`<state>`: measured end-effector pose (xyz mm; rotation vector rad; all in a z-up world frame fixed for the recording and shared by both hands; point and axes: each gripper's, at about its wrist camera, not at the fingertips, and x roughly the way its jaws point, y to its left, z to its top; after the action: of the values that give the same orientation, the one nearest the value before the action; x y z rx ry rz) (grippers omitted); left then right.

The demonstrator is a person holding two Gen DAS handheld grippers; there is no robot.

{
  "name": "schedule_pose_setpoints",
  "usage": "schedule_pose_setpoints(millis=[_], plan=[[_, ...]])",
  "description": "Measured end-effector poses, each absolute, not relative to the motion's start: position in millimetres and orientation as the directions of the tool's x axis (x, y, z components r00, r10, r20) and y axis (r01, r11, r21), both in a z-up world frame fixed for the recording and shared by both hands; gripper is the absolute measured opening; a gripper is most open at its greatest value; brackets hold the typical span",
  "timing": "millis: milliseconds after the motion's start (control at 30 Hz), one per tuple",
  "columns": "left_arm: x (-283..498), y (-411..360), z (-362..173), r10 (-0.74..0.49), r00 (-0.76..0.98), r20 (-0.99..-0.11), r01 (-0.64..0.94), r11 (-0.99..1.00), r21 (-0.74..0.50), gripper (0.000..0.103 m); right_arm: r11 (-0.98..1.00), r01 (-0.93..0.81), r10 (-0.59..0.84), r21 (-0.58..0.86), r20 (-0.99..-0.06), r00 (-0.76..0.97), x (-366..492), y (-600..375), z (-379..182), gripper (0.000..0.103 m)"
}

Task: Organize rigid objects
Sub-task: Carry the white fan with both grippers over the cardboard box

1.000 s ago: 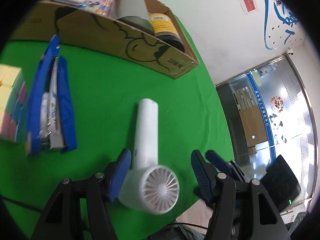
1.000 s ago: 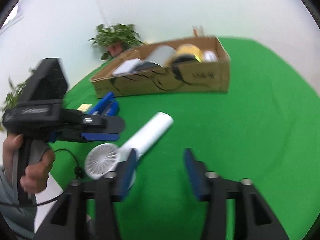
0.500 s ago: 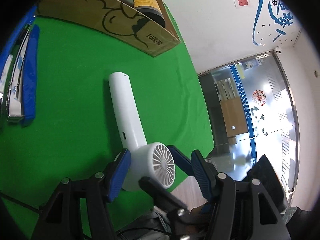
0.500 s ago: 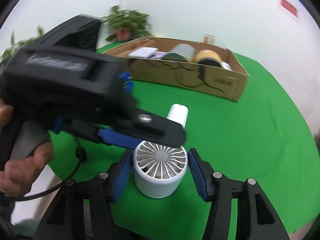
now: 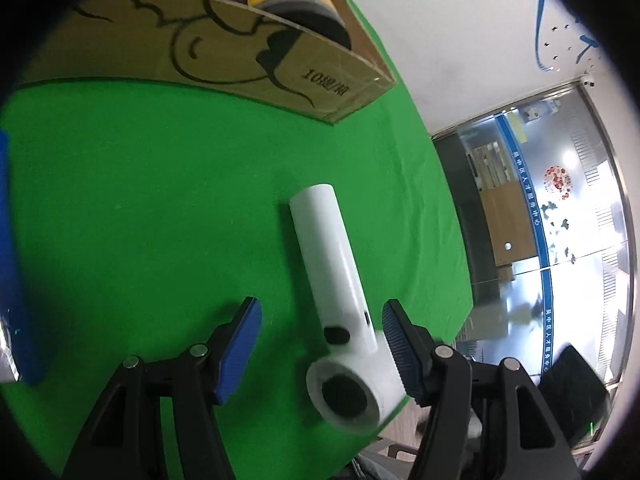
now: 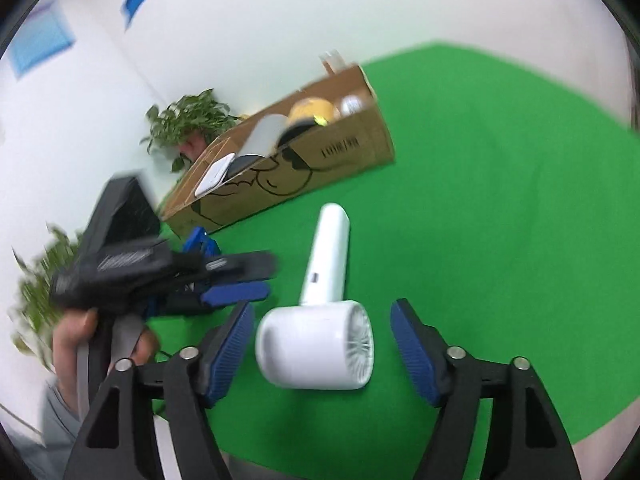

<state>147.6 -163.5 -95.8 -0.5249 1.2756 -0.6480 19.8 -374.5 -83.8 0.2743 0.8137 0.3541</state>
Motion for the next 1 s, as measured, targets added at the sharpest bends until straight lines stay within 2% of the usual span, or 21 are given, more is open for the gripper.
schedule_pose_setpoints(millis=[100,200,233,267,300,333,667,1000], plan=[[157,-179,-101,-0.707,0.128,-0.695,0.18,0.706,-0.685,0.061,0.941,-0.224,0.338,0.252,-0.702,0.627,15,-344,-84,0.071],[157,-185,-101,-0.703,0.12,-0.701,0.199,0.708,-0.677,0.061,0.964,-0.19,0.266,0.188,-0.739,0.619,13,-329,-90,0.061],[157,-185,-100,-0.7,0.122,-0.704,0.198,0.712,-0.674,0.057,0.967,-0.181,0.254,0.179,-0.746,0.616,15,-325,-91,0.056],[156,-185,-100,-0.69,0.122,-0.713,0.195,0.721,-0.665,0.051,0.97,-0.174,0.243,0.172,-0.752,0.613,16,-321,-93,0.056],[155,-186,-102,-0.677,0.117,-0.726,0.196,0.733,-0.652,0.039,0.972,-0.173,0.235,0.161,-0.752,0.616,17,-318,-94,0.056],[155,-187,-103,-0.684,0.108,-0.721,0.192,0.726,-0.66,0.036,0.973,-0.174,0.228,0.153,-0.752,0.619,14,-319,-93,0.055],[144,-169,-92,-0.654,0.182,-0.735,0.171,0.757,-0.631,0.034,0.967,-0.219,0.239,0.127,-0.743,0.625,3,-307,-88,0.055],[130,-97,-18,-0.565,0.438,-0.699,0.141,0.811,-0.568,0.034,0.934,-0.346,0.323,0.086,-0.61,0.723,17,-255,-29,0.055]])
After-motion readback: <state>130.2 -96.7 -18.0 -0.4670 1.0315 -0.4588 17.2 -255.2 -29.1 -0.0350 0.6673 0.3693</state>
